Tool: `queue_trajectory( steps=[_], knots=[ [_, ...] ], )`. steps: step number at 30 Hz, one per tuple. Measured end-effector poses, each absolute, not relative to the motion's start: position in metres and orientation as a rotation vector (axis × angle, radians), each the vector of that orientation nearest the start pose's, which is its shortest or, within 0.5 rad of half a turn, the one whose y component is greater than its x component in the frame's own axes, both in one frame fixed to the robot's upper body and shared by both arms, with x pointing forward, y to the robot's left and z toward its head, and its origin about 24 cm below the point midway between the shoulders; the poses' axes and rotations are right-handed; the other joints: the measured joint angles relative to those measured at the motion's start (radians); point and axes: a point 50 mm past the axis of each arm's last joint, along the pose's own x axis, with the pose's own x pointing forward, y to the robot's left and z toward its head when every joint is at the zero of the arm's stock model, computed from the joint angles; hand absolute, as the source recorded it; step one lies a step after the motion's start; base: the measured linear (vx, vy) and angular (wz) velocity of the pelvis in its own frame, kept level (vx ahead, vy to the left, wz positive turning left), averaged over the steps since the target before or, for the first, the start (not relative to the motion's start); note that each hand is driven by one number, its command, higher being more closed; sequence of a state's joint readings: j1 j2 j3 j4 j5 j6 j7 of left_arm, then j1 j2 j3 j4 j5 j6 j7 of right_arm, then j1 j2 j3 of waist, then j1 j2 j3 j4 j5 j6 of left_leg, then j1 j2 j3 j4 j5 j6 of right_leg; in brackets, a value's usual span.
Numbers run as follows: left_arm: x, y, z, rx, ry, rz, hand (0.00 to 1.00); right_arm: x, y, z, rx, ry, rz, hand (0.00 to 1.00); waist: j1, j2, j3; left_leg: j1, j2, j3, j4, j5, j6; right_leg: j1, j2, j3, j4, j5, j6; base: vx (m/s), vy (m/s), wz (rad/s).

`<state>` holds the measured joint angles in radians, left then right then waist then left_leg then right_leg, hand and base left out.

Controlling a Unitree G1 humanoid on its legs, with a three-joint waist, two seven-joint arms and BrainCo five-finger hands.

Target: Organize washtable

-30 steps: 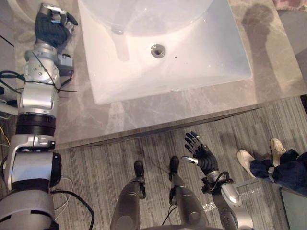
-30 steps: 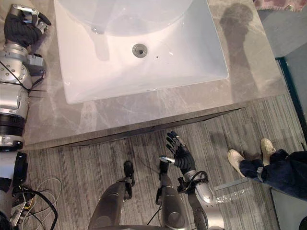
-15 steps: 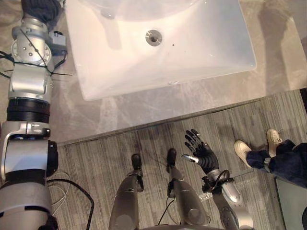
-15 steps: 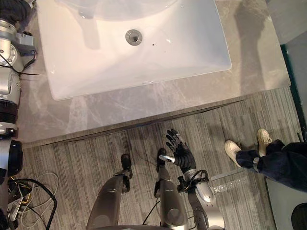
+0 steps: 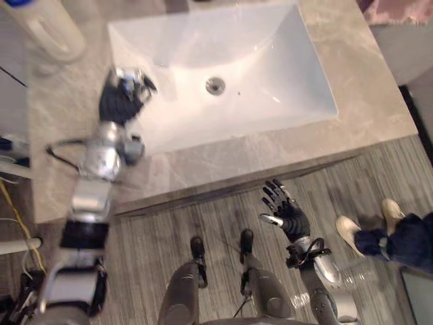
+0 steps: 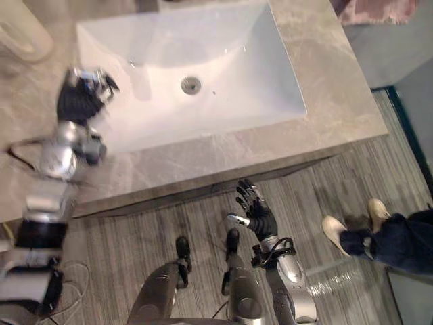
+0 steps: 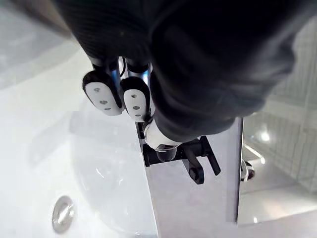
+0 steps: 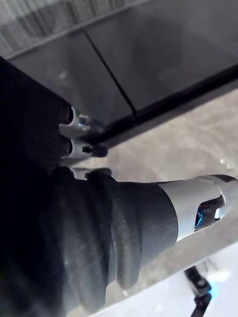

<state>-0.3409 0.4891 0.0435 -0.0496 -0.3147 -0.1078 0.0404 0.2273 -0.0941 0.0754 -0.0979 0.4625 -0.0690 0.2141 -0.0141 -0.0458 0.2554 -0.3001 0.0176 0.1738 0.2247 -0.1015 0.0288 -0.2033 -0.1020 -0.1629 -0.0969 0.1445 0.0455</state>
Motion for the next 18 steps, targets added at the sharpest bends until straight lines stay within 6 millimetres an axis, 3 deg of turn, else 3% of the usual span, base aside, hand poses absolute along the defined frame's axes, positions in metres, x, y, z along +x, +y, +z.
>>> queue_trajectory(
  steps=[1,4,6,13,15,16,18],
  knots=[
    [0.283,0.217,0.16,0.088,-0.454,-0.009,1.0,0.203,-0.16,0.013,0.385,0.07,0.143,0.0,0.014,0.02,-0.026,0.035,-0.003,-0.007,-0.024,0.001,-0.001,0.026,0.0,-0.008,0.0,-0.008,0.003,0.12,-0.008,0.13],
    [0.246,0.222,0.116,-0.015,-0.334,0.054,1.0,0.192,-0.171,-0.006,0.39,0.153,0.066,0.0,0.036,0.051,-0.084,0.117,-0.017,-0.028,-0.073,0.004,-0.004,0.098,-0.007,-0.031,0.0,-0.038,0.017,0.12,0.006,0.19],
    [0.225,0.222,0.09,-0.071,-0.252,0.102,1.0,0.184,-0.174,-0.016,0.394,0.198,0.036,0.0,0.045,0.06,-0.117,0.155,-0.021,-0.033,-0.093,0.006,-0.004,0.126,-0.009,-0.038,0.0,-0.048,0.018,0.07,0.019,0.13],
    [0.162,0.208,0.017,-0.333,0.031,0.194,1.0,0.153,-0.185,-0.042,0.413,0.309,-0.11,0.0,0.072,0.056,-0.204,0.249,-0.038,-0.063,-0.178,0.032,-0.012,0.189,-0.023,-0.078,0.015,-0.088,0.031,0.0,0.013,0.14],
    [0.154,0.205,-0.002,-0.363,0.115,0.208,1.0,0.144,-0.189,-0.049,0.392,0.344,-0.132,0.0,0.083,0.053,-0.215,0.26,-0.039,-0.064,-0.191,0.039,-0.011,0.193,-0.024,-0.079,0.016,-0.089,0.031,0.0,0.01,0.07],
    [0.148,0.202,-0.02,-0.383,0.188,0.22,0.0,0.138,-0.191,-0.056,0.379,0.381,-0.15,0.0,0.083,0.05,-0.217,0.265,-0.039,-0.073,-0.191,0.04,-0.012,0.203,-0.023,-0.086,0.015,-0.087,0.035,0.0,-0.006,0.13],
    [0.134,0.199,-0.057,-0.409,0.356,0.25,0.0,0.126,-0.192,-0.074,0.363,0.476,-0.167,0.0,0.083,0.042,-0.227,0.271,-0.039,-0.085,-0.191,0.041,-0.013,0.219,-0.022,-0.1,0.004,-0.087,0.035,0.0,-0.013,0.17]
  ],
)
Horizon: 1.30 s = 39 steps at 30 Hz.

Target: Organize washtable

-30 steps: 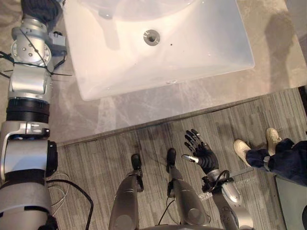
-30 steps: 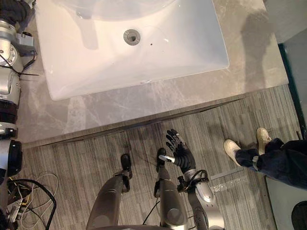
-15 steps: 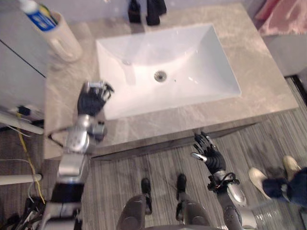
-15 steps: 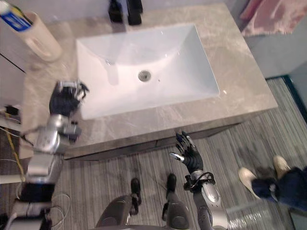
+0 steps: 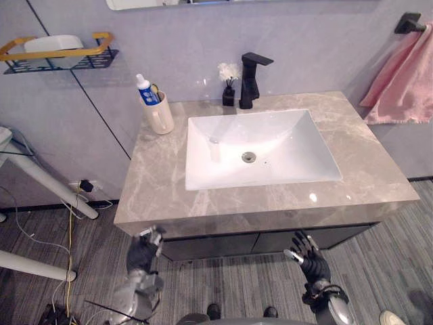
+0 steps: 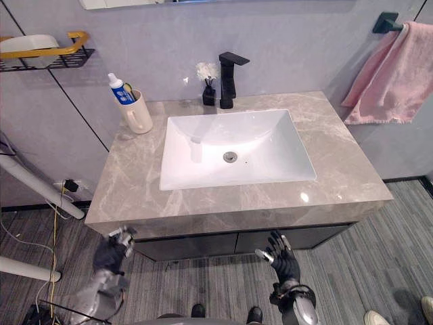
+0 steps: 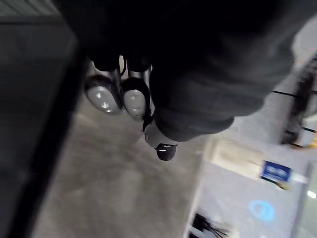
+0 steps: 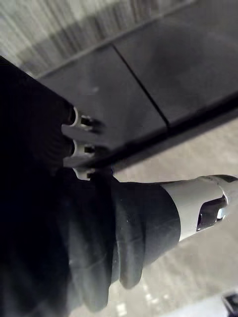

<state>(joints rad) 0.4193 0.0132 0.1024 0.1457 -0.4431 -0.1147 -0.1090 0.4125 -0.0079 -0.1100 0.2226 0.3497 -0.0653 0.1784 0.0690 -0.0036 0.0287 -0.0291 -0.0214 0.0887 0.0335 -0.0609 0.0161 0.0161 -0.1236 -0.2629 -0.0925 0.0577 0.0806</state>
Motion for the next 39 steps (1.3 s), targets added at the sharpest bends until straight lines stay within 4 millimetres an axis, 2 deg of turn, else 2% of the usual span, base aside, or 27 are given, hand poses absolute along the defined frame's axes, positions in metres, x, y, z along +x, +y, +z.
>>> queue_trajectory(
  steps=[1,2,5,10,17,18,22,23,24,25,26,27,28,29,30,31,32,33,34,35,36,37,38,39],
  knots=[
    [0.13,0.197,-0.067,-0.416,0.404,0.256,0.0,0.122,-0.192,-0.079,0.358,0.502,-0.17,0.0,0.0,-0.002,-0.003,0.001,0.0,-0.003,0.0,0.001,-0.001,0.002,0.0,-0.003,0.0,0.0,0.0,0.01,-0.018,0.14],
    [0.117,0.191,-0.089,-0.428,0.52,0.265,0.0,0.114,-0.191,-0.09,0.351,0.561,-0.178,0.0,0.0,-0.004,-0.003,0.005,0.002,-0.007,-0.002,0.002,-0.003,0.01,0.001,-0.009,-0.004,0.0,0.0,0.01,-0.018,0.08],
    [0.095,0.181,-0.117,-0.461,0.686,0.289,0.0,0.1,-0.193,-0.106,0.323,0.658,-0.209,0.0,0.0,-0.005,-0.004,0.016,0.003,-0.007,-0.011,0.007,-0.01,0.014,0.002,-0.008,-0.004,-0.001,0.001,0.0,-0.005,0.01],
    [0.082,0.178,-0.131,-0.422,0.789,0.284,0.0,0.081,-0.197,-0.122,0.314,0.761,-0.259,0.0,0.0,-0.007,-0.005,0.028,0.005,-0.007,-0.032,0.016,-0.011,0.017,0.002,-0.007,-0.004,-0.001,0.001,-0.01,-0.001,0.0],
    [0.082,0.184,-0.144,-0.262,0.873,0.258,0.0,0.052,-0.197,-0.148,0.328,0.938,-0.346,0.0,0.0,-0.017,-0.003,0.042,0.007,0.019,-0.041,0.016,-0.012,0.015,0.002,0.023,-0.004,-0.001,0.001,-0.03,0.006,-0.1],
    [0.082,0.185,-0.146,-0.249,0.885,0.255,0.0,0.051,-0.198,-0.15,0.324,0.951,-0.349,0.0,-0.001,-0.016,-0.003,0.044,0.007,0.031,-0.044,0.016,-0.012,0.007,0.002,0.033,0.0,-0.001,0.001,-0.04,0.028,-0.49],
    [0.088,0.189,-0.157,-0.186,0.985,0.257,0.0,0.07,-0.202,-0.149,0.309,0.925,-0.355,0.0,-0.01,-0.021,0.004,0.045,0.019,0.149,-0.044,0.012,-0.008,-0.097,0.011,0.16,0.094,-0.014,0.002,-0.05,0.037,-0.89],
    [0.091,0.19,-0.158,-0.149,1.012,0.238,0.0,0.081,-0.2,-0.148,0.3,0.914,-0.355,0.0,-0.028,-0.032,0.018,0.05,0.02,0.208,-0.036,0.003,-0.006,-0.125,0.023,0.219,0.114,-0.008,0.005,-0.06,0.041,-1.0],
    [0.091,0.19,-0.159,-0.143,1.017,0.237,0.0,0.084,-0.199,-0.148,0.3,0.91,-0.352,0.0,-0.031,-0.033,0.022,0.051,0.02,0.221,-0.032,0.001,-0.006,-0.13,0.024,0.232,0.117,-0.007,0.005,-0.08,0.04,-1.25],
    [0.096,0.19,-0.158,-0.119,1.019,0.23,0.0,0.093,-0.198,-0.146,0.276,0.898,-0.341,0.0,-0.037,-0.038,0.04,0.056,0.022,0.275,-0.018,-0.016,-0.003,-0.147,0.033,0.289,0.118,0.007,0.009,-0.12,0.046,-1.34],
    [0.1,0.192,-0.158,-0.068,1.023,0.212,0.0,0.099,-0.196,-0.145,0.233,0.897,-0.317,0.0,-0.039,-0.06,0.056,0.054,0.023,0.353,-0.002,-0.035,0.0,-0.168,0.042,0.349,0.1,0.018,0.015,-0.15,0.051,-1.54],
    [0.101,0.193,-0.158,-0.045,1.027,0.209,0.0,0.101,-0.196,-0.145,0.216,0.9,-0.307,0.0,-0.044,-0.06,0.056,0.044,0.032,0.392,0.011,-0.042,0.012,-0.179,0.038,0.341,0.089,0.007,0.003,-0.19,0.035,-1.66],
    [0.101,0.191,-0.158,-0.029,1.037,0.201,0.0,0.107,-0.196,-0.145,0.185,0.902,-0.285,0.0,-0.055,-0.02,0.061,0.014,0.067,0.464,0.023,-0.062,0.031,-0.216,0.04,0.252,0.137,-0.029,-0.035,-0.15,0.018,-1.69],
    [0.102,0.189,-0.159,-0.026,1.045,0.193,0.0,0.114,-0.194,-0.145,0.149,0.908,-0.251,0.0,-0.06,-0.02,0.066,0.007,0.098,0.525,0.036,-0.066,0.033,-0.285,0.029,0.111,0.361,-0.083,-0.075,-0.13,0.025,-1.63],
    [0.103,0.189,-0.159,-0.023,1.046,0.191,0.0,0.113,-0.194,-0.146,0.139,0.916,-0.246,0.0,-0.061,-0.015,0.07,0.009,0.106,0.55,0.04,-0.069,0.035,-0.293,0.018,0.052,0.456,-0.123,-0.081,0.02,0.038,-1.45],
    [0.101,0.191,-0.159,-0.037,1.049,0.21,0.0,0.108,-0.191,-0.149,0.117,0.946,-0.236,0.0,-0.057,-0.014,0.07,0.029,0.111,0.602,0.047,-0.071,0.034,-0.265,-0.017,-0.041,0.575,-0.188,-0.082,0.08,0.011,-1.27],
    [0.1,0.195,-0.159,-0.048,1.049,0.238,0.0,0.104,-0.19,-0.152,0.064,0.979,-0.196,0.0,-0.057,-0.033,0.059,0.029,0.112,0.656,0.081,-0.078,0.038,-0.221,-0.056,-0.113,0.617,-0.213,-0.091,0.1,-0.019,-1.37],
    [0.1,0.198,-0.158,-0.059,1.046,0.255,0.0,0.106,-0.187,-0.153,0.033,0.986,-0.161,0.0,-0.052,-0.055,0.053,0.024,0.119,0.686,0.122,-0.092,0.045,-0.209,-0.071,-0.143,0.601,-0.219,-0.085,0.02,-0.076,-1.68],
    [0.103,0.2,-0.157,-0.081,1.03,0.286,0.0,0.115,-0.179,-0.152,-0.013,0.976,-0.094,0.0,-0.046,-0.056,0.064,0.0,0.153,0.717,0.235,-0.124,0.048,-0.208,-0.053,-0.177,0.561,-0.194,-0.109,-0.04,-0.095,-1.54],
    [0.102,0.2,-0.157,-0.085,1.032,0.29,0.0,0.116,-0.177,-0.152,-0.036,0.974,-0.064,0.0,-0.041,-0.055,0.064,-0.02,0.157,0.718,0.246,-0.148,0.038,-0.194,-0.046,-0.17,0.519,-0.18,-0.123,-0.17,-0.089,-1.98],
    [0.101,0.19,-0.159,-0.12,1.038,0.283,0.0,0.121,-0.179,-0.151,-0.069,0.97,-0.044,0.0,-0.026,-0.02,0.048,-0.032,0.136,0.698,0.139,-0.104,0.03,-0.17,0.006,-0.115,0.386,-0.152,-0.101,-0.26,-0.061,-1.84],
    [0.102,0.186,-0.158,-0.139,1.025,0.286,0.0,0.122,-0.181,-0.151,-0.089,0.983,-0.032,0.0,-0.031,-0.007,0.045,-0.032,0.137,0.757,0.125,-0.101,0.033,-0.171,0.001,-0.117,0.391,-0.212,-0.099,-0.22,-0.035,-1.59],
    [0.107,0.188,-0.157,-0.137,1.012,0.286,0.0,0.126,-0.177,-0.151,-0.096,0.974,-0.015,0.0,-0.034,-0.016,0.052,-0.037,0.134,0.77,0.138,-0.103,0.036,-0.17,-0.009,-0.115,0.394,-0.238,-0.091,-0.07,-0.091,-1.04],
    [0.116,0.187,-0.155,-0.144,0.992,0.282,0.0,0.127,-0.174,-0.151,-0.096,0.978,-0.002,0.0,-0.027,-0.018,0.066,-0.046,0.151,0.792,0.173,-0.113,0.036,-0.165,-0.002,-0.121,0.353,-0.231,-0.064,0.01,-0.148,-0.5]
  ],
)
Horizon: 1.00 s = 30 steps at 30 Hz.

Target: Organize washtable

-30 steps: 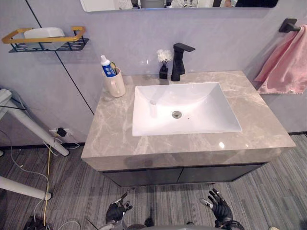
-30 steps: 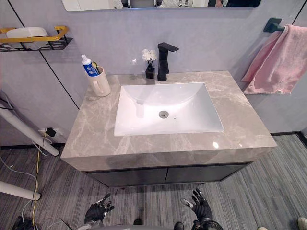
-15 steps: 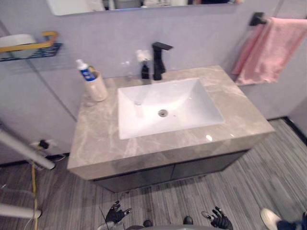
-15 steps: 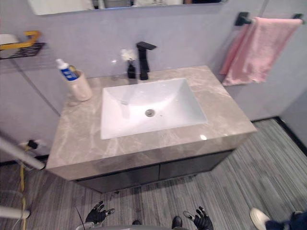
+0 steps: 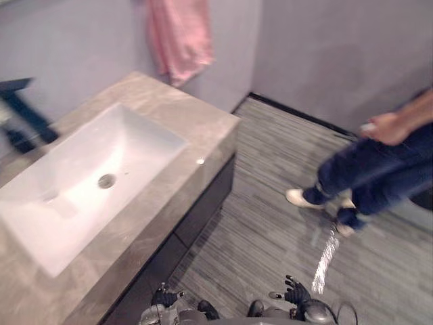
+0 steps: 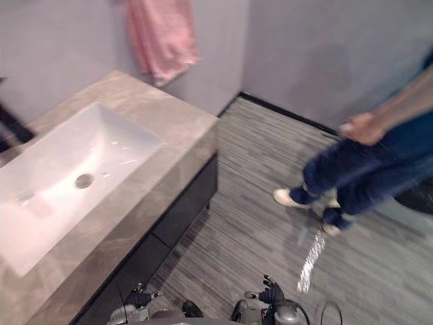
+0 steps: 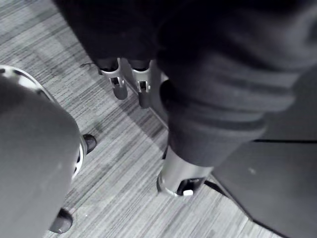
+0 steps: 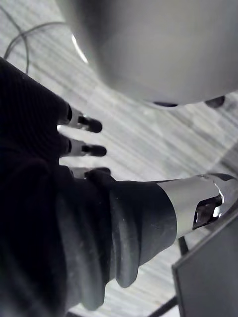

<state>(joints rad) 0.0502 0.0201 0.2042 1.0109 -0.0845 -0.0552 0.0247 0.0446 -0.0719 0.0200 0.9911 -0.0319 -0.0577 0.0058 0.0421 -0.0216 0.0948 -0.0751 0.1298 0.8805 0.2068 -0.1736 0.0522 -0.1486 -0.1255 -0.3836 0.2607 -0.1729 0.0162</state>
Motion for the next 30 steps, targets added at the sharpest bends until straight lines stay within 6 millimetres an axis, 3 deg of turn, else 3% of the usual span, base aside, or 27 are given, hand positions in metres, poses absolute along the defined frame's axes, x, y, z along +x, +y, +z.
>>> queue_trajectory(
  steps=[4,12,16,17,20,21,22,23,25,26,27,28,29,30],
  knots=[
    [0.118,0.189,-0.154,-0.144,0.987,0.289,0.0,0.131,-0.163,-0.144,-0.298,0.899,0.147,0.0,-0.002,0.0,0.006,-0.011,0.067,0.012,0.051,0.0,-0.018,0.066,0.088,0.031,-0.177,0.109,-0.025,-0.04,-0.17,-0.34],
    [0.116,0.191,-0.154,-0.116,1.001,0.282,0.0,0.132,-0.154,-0.142,-0.439,0.864,0.269,0.0,-0.002,-0.001,0.005,0.025,0.064,0.02,0.035,0.01,-0.033,0.118,0.108,0.063,-0.26,0.154,-0.031,-0.05,0.012,-0.12],
    [0.106,0.196,-0.158,-0.122,1.042,0.318,0.0,0.14,-0.144,-0.135,-0.471,0.799,0.314,0.0,-0.008,-0.004,0.008,0.049,0.088,0.024,0.11,0.006,-0.04,0.102,0.11,0.176,-0.24,0.165,-0.035,-0.07,0.069,-0.81],
    [0.105,0.199,-0.158,-0.128,1.044,0.34,0.0,0.144,-0.143,-0.133,-0.476,0.779,0.315,0.0,-0.01,-0.006,0.011,0.049,0.118,0.004,0.184,0.002,-0.046,0.085,0.121,0.239,-0.212,0.164,-0.035,-0.11,0.002,-1.52],
    [0.099,0.202,-0.159,-0.153,1.05,0.375,0.0,0.156,-0.146,-0.125,-0.497,0.725,0.314,0.0,-0.03,-0.011,0.018,-0.013,0.17,-0.266,0.428,-0.002,-0.047,0.043,0.169,0.421,-0.119,0.149,-0.052,-0.11,-0.009,-2.03],
    [0.096,0.203,-0.159,-0.178,1.044,0.396,0.0,0.162,-0.147,-0.122,-0.513,0.694,0.326,0.0,-0.025,-0.003,0.019,-0.039,0.143,-0.456,0.459,-0.05,-0.062,0.016,0.211,0.54,-0.087,0.14,-0.063,-0.15,0.165,-3.09],
    [0.092,0.204,-0.159,-0.201,1.033,0.426,0.0,0.17,-0.153,-0.117,-0.543,0.667,0.332,0.0,-0.025,0.007,0.019,-0.032,0.109,-0.605,0.449,-0.084,-0.108,-0.006,0.274,0.672,-0.081,0.142,-0.062,-0.13,0.158,-3.29],
    [0.091,0.204,-0.159,-0.209,1.034,0.431,0.0,0.173,-0.156,-0.116,-0.553,0.656,0.33,0.0,-0.025,0.008,0.018,-0.03,0.104,-0.648,0.441,-0.096,-0.125,-0.017,0.298,0.724,-0.087,0.142,-0.062,-0.17,0.257,-3.45],
    [0.088,0.206,-0.16,-0.24,1.036,0.473,0.0,0.182,-0.162,-0.114,-0.578,0.65,0.321,0.0,-0.035,-0.011,0.013,0.043,0.072,-0.656,0.349,-0.125,-0.093,-0.015,0.339,0.918,-0.161,0.167,-0.045,-0.09,0.255,-3.18],
    [0.092,0.214,-0.157,-0.224,1.01,0.488,0.0,0.184,-0.17,-0.115,-0.584,0.673,0.298,0.0,-0.044,-0.053,0.008,0.074,0.003,-0.652,0.219,-0.152,-0.07,-0.012,0.334,1.082,-0.246,0.238,-0.039,-0.05,0.191,-2.29],
    [0.094,0.216,-0.156,-0.221,1.001,0.493,0.0,0.184,-0.172,-0.116,-0.578,0.679,0.289,0.0,-0.045,-0.064,0.008,0.078,-0.014,-0.651,0.179,-0.153,-0.069,-0.012,0.33,1.118,-0.266,0.257,-0.041,-0.15,0.273,-2.31],
    [0.1,0.217,-0.153,-0.22,0.977,0.498,0.0,0.188,-0.179,-0.116,-0.554,0.699,0.244,0.0,-0.047,-0.071,0.015,0.114,-0.037,-0.621,0.01,-0.146,-0.071,-0.019,0.321,1.146,-0.34,0.268,-0.073,-0.13,0.189,-2.45],
    [0.098,0.217,-0.154,-0.225,0.983,0.509,0.0,0.186,-0.181,-0.121,-0.447,0.744,0.16,0.0,-0.043,-0.059,0.026,0.178,-0.028,-0.473,-0.069,-0.107,-0.068,-0.054,0.325,1.01,-0.312,0.252,-0.088,-0.12,0.229,-2.49],
    [0.098,0.217,-0.154,-0.225,0.988,0.51,0.0,0.186,-0.181,-0.122,-0.42,0.747,0.14,0.0,-0.044,-0.054,0.026,0.189,-0.022,-0.452,-0.065,-0.107,-0.068,-0.063,0.329,0.978,-0.276,0.261,-0.066,0.03,0.173,-2.27]
  ],
)
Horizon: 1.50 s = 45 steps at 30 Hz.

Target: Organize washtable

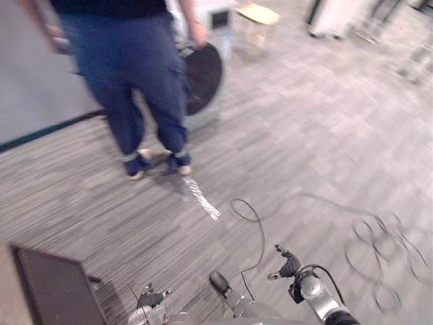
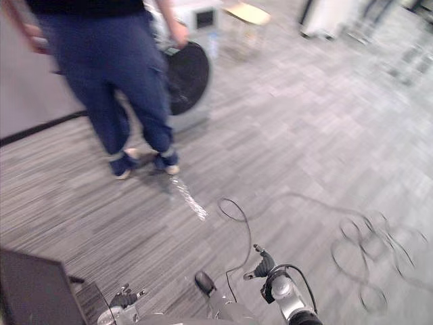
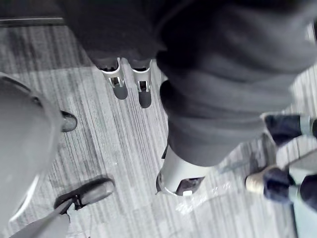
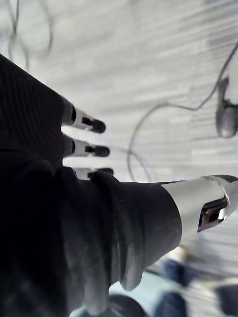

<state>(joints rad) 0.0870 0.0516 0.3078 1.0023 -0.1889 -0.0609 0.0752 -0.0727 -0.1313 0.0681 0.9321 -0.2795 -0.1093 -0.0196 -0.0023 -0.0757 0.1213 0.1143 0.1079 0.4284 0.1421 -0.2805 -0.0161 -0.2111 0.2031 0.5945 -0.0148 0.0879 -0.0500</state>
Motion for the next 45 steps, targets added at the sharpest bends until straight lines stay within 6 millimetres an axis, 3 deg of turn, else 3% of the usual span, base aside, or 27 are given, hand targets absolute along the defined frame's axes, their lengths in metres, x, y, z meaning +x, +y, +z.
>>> queue_trajectory(
  steps=[1,3,4,5,6,8,12,15,17,18,19,20,21,22,23,24,25,26,28,29,34,40,42,44,45],
  knots=[
    [0.095,0.216,-0.155,-0.226,0.998,0.509,0.0,0.172,-0.19,-0.129,-0.312,0.804,0.042,0.0,-0.015,0.005,-0.002,0.033,-0.02,0.059,0.009,-0.004,-0.005,0.022,0.006,-0.033,0.058,0.117,0.067,0.04,0.172,-1.75],
    [0.092,0.216,-0.157,-0.226,1.008,0.506,0.0,0.153,-0.203,-0.139,-0.175,0.885,-0.119,0.0,-0.018,0.013,-0.029,0.035,-0.053,0.124,0.054,-0.007,-0.004,0.03,-0.002,0.007,0.042,0.163,0.077,-0.01,0.115,-2.05],
    [0.095,0.217,-0.156,-0.222,0.998,0.503,0.0,0.146,-0.209,-0.142,-0.102,0.905,-0.219,0.0,-0.03,-0.008,-0.039,-0.02,-0.053,0.111,0.155,-0.034,0.003,0.021,-0.027,0.043,0.02,0.208,0.089,-0.13,0.001,-1.98],
    [0.1,0.213,-0.155,-0.23,0.979,0.491,0.0,0.135,-0.22,-0.144,-0.042,0.928,-0.317,0.0,-0.044,0.032,-0.043,-0.03,-0.04,0.094,0.073,-0.032,0.018,0.019,-0.018,0.08,-0.036,0.268,0.105,-0.17,-0.02,-1.88],
    [0.102,0.211,-0.154,-0.235,0.973,0.489,0.0,0.131,-0.225,-0.145,-0.005,0.933,-0.368,0.0,-0.046,0.045,-0.049,-0.024,-0.056,0.111,0.055,-0.045,0.038,0.021,-0.019,0.105,-0.065,0.274,0.102,-0.17,-0.009,-1.76],
    [0.104,0.21,-0.155,-0.241,0.98,0.486,0.0,0.098,-0.235,-0.154,0.11,1.02,-0.518,0.0,-0.055,0.062,-0.047,-0.009,-0.08,0.214,0.049,-0.047,0.055,0.032,-0.051,0.016,-0.048,0.158,0.1,-0.02,0.013,-1.32],
    [0.098,0.209,-0.158,-0.24,1.006,0.484,0.0,0.06,-0.226,-0.164,0.221,1.105,-0.618,0.0,-0.085,0.065,-0.042,0.011,-0.092,0.264,0.05,-0.055,0.045,0.035,-0.047,0.016,-0.04,0.157,0.127,0.04,-0.021,-0.58],
    [0.093,0.201,-0.161,-0.248,1.027,0.462,0.0,0.058,-0.221,-0.165,0.282,1.096,-0.657,0.0,-0.092,0.037,-0.026,0.035,-0.096,0.327,0.048,-0.063,0.039,0.035,-0.045,0.025,-0.054,0.137,0.131,-0.05,-0.021,-0.6],
    [0.093,0.198,-0.161,-0.24,1.028,0.444,0.0,0.066,-0.222,-0.163,0.282,1.069,-0.653,0.0,-0.091,0.051,-0.015,0.037,-0.086,0.376,0.047,-0.066,0.039,0.03,-0.053,-0.082,-0.06,0.113,0.096,-0.05,-0.029,-0.73],
    [0.092,0.193,-0.162,-0.25,1.036,0.437,0.0,0.067,-0.223,-0.162,0.28,1.063,-0.652,0.0,-0.091,0.072,-0.008,0.043,-0.065,0.405,0.053,-0.069,0.04,0.01,-0.06,-0.218,-0.013,0.104,0.077,0.06,-0.013,-0.61],
    [0.09,0.191,-0.162,-0.257,1.041,0.438,0.0,0.07,-0.222,-0.162,0.279,1.055,-0.645,0.0,-0.09,0.085,-0.004,0.045,-0.044,0.43,0.062,-0.07,0.039,-0.031,-0.06,-0.325,0.109,0.071,0.053,0.11,0.012,-0.63],
    [0.087,0.19,-0.163,-0.254,1.049,0.433,0.0,0.07,-0.222,-0.162,0.279,1.056,-0.641,0.0,-0.091,0.096,0.001,0.057,-0.028,0.441,0.09,-0.07,0.039,-0.062,-0.066,-0.421,0.254,-0.004,0.025,0.21,0.066,-0.46],
    [0.087,0.191,-0.163,-0.25,1.046,0.434,0.0,0.065,-0.22,-0.163,0.274,1.072,-0.637,0.0,-0.093,0.094,0.004,0.054,-0.027,0.43,0.132,-0.069,0.039,-0.07,-0.083,-0.491,0.352,-0.064,0.004,0.22,0.028,-0.91],
    [0.085,0.197,-0.161,-0.236,1.035,0.443,0.0,0.066,-0.216,-0.164,0.236,1.086,-0.579,0.0,-0.072,0.057,0.01,0.019,-0.019,0.36,0.27,-0.051,0.077,-0.076,-0.088,-0.542,0.404,-0.038,-0.042,0.12,-0.018,-1.44],
    [0.08,0.202,-0.162,-0.238,1.044,0.464,0.0,0.074,-0.211,-0.163,0.209,1.073,-0.513,0.0,-0.043,0.027,0.012,-0.047,-0.056,0.236,0.274,-0.074,0.11,-0.059,-0.1,-0.468,0.318,0.012,-0.034,-0.01,-0.053,-2.13],
    [0.081,0.202,-0.162,-0.252,1.036,0.475,0.0,0.086,-0.213,-0.161,0.201,1.043,-0.49,0.0,-0.006,0.056,0.005,-0.082,-0.092,0.142,0.092,-0.058,0.141,-0.021,-0.11,-0.455,0.242,0.017,-0.035,-0.06,-0.007,-2.4],
    [0.084,0.197,-0.161,-0.271,1.02,0.471,0.0,0.093,-0.222,-0.158,0.201,1.025,-0.514,0.0,0.006,0.079,0.017,-0.065,-0.072,0.204,-0.036,0.133,0.095,-0.046,-0.183,-0.664,0.463,-0.163,-0.037,0.06,0.038,-2.18],
    [0.089,0.195,-0.161,-0.261,1.015,0.448,0.0,0.094,-0.224,-0.157,0.193,1.017,-0.515,0.0,0.006,0.084,0.019,-0.061,-0.076,0.244,-0.034,0.144,0.093,-0.001,-0.275,-0.771,0.491,-0.236,0.012,0.1,0.027,-1.64],
    [0.089,0.194,-0.161,-0.256,1.016,0.434,0.0,0.095,-0.214,-0.159,0.203,1.025,-0.486,0.0,0.02,0.076,0.014,-0.059,-0.07,0.313,-0.035,0.144,0.093,0.078,-0.337,-0.852,0.357,-0.231,0.048,0.05,-0.087,-1.34],
    [0.091,0.193,-0.161,-0.248,1.021,0.416,0.0,0.098,-0.208,-0.159,0.217,1.018,-0.474,0.0,0.006,0.07,0.018,-0.052,-0.066,0.327,-0.038,0.143,0.09,0.123,-0.322,-0.83,0.252,-0.207,0.098,0.0,-0.127,-1.13],
    [0.086,0.194,-0.162,-0.257,1.034,0.429,0.0,0.086,-0.211,-0.161,0.222,1.041,-0.493,0.0,0.009,0.071,-0.004,-0.031,-0.033,0.324,-0.049,0.159,0.05,0.174,-0.255,-0.755,0.104,-0.116,0.076,-0.02,-0.167,-0.56],
    [0.088,0.194,-0.162,-0.258,1.028,0.424,0.0,0.072,-0.215,-0.164,0.239,1.076,-0.536,0.0,0.017,0.059,-0.006,-0.034,-0.026,0.31,-0.038,0.166,0.039,0.173,-0.239,-0.725,0.084,-0.093,0.065,-0.09,-0.063,-0.13],
    [0.089,0.202,-0.16,-0.268,1.014,0.457,0.0,0.073,-0.212,-0.165,0.23,1.087,-0.516,0.0,0.019,0.036,-0.004,-0.069,-0.025,0.183,0.057,0.165,0.041,0.166,-0.249,-0.69,0.104,-0.095,0.063,-0.06,-0.032,-0.44],
    [0.091,0.207,-0.158,-0.291,0.981,0.511,0.0,0.075,-0.207,-0.166,0.205,1.102,-0.469,0.0,0.064,0.018,-0.001,-0.146,-0.033,-0.099,0.173,0.135,0.035,0.125,-0.24,-0.598,0.13,-0.099,0.065,-0.1,0.001,-1.19],
    [0.09,0.203,-0.159,-0.308,0.982,0.522,0.0,0.076,-0.209,-0.165,0.18,1.102,-0.451,0.0,0.084,0.039,-0.01,-0.151,-0.039,-0.265,0.178,0.1,0.001,0.108,-0.212,-0.542,0.123,-0.093,0.069,-0.11,0.079,-1.45]
  ],
)
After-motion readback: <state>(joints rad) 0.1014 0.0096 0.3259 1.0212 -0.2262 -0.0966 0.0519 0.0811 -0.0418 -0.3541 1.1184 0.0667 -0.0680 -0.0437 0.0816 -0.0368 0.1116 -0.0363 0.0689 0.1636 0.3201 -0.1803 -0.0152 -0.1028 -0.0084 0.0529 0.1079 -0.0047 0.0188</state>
